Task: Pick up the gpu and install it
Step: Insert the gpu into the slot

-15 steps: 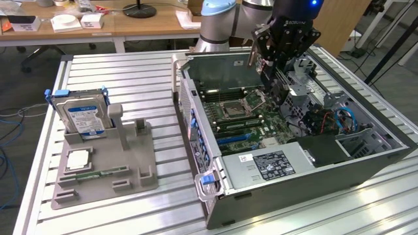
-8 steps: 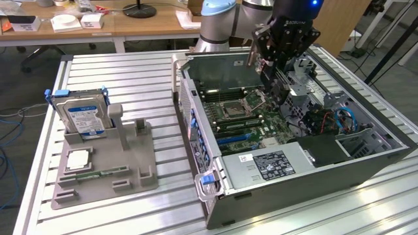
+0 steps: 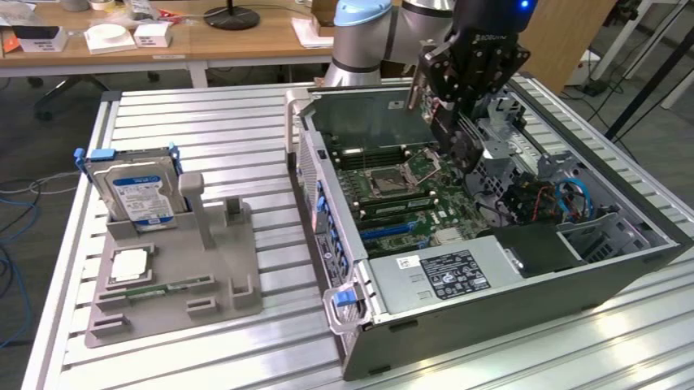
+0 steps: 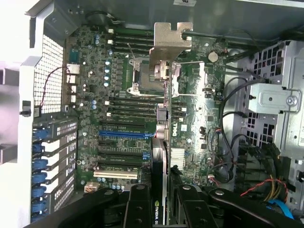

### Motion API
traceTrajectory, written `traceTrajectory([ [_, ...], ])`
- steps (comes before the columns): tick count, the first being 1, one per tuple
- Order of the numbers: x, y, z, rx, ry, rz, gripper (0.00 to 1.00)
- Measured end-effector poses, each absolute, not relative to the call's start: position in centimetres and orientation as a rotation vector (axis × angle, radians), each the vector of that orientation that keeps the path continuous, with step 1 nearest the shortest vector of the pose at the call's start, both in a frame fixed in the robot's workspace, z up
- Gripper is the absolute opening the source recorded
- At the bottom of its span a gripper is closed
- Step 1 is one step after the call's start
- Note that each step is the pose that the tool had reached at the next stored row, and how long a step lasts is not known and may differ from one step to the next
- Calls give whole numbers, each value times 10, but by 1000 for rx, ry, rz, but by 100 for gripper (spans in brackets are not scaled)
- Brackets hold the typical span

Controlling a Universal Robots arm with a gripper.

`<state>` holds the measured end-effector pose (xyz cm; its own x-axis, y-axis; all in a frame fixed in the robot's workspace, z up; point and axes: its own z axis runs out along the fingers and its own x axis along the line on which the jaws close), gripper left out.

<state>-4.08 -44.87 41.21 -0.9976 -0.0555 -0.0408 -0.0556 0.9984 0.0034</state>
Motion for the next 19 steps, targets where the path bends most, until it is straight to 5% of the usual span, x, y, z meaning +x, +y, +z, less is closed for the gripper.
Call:
traceTrajectory([
  [19,-41,-449,412,-276,3089,11,26],
])
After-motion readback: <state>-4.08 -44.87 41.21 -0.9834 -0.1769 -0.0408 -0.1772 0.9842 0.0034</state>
